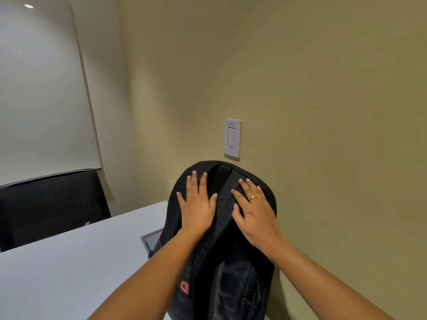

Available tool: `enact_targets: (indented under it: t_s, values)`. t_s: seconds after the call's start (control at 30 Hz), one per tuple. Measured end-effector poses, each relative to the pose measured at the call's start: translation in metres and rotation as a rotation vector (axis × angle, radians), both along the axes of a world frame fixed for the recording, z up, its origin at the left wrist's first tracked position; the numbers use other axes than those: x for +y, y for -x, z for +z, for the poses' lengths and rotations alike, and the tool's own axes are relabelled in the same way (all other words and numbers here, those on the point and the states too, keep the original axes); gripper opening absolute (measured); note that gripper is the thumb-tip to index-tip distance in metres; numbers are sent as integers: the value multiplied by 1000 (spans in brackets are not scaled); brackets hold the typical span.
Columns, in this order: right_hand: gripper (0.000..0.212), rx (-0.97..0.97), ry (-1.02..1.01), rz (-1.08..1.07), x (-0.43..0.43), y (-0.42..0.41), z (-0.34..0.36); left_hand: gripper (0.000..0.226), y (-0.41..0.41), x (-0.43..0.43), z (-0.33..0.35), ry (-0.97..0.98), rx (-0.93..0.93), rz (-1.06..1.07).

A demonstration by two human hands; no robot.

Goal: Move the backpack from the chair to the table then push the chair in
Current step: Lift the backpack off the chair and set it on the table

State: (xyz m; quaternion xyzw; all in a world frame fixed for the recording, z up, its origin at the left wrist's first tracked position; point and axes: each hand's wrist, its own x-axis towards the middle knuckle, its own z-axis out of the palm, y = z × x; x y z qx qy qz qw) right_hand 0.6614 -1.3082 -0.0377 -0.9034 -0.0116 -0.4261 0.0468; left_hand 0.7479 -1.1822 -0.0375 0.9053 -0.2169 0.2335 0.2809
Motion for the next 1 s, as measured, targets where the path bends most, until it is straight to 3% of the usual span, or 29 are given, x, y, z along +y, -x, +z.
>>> enact_targets:
  t_s: [0.07,0.13,0.27,0.4,0.47,0.6,0.67,0.73,0.8,0.9,1.0]
  values:
    - [27,-104,-222,-9,12,2,-5,70,-10,9,1,33,49,60]
    - [32,-157,-402,-36,27,9,-10,78,-22,17,-1,51,115,102]
    - [50,6,-819,80,51,12,-20,88,-44,32,-7,31,297,116]
    - [44,5,-1084,164,62,8,-12,87,-59,47,-10,31,396,62]
    - [41,-4,-1233,229,66,5,-4,81,-61,55,-7,55,336,68]
    - [41,-116,-1604,472,70,-7,16,66,-57,70,15,41,26,172]
    - [43,-137,-1650,505,70,-14,18,61,-56,73,28,-5,-80,210]
    - [42,-111,-1551,432,67,-17,10,61,-56,74,34,-110,-147,245]
    - [40,-76,-1278,226,59,-19,-8,69,-57,76,28,-204,-132,242]
    - [44,-63,-646,-150,42,-18,-28,84,-55,74,-1,-286,82,120]
    - [61,-82,-43,-272,37,-22,-28,90,-45,60,-33,-291,273,14]
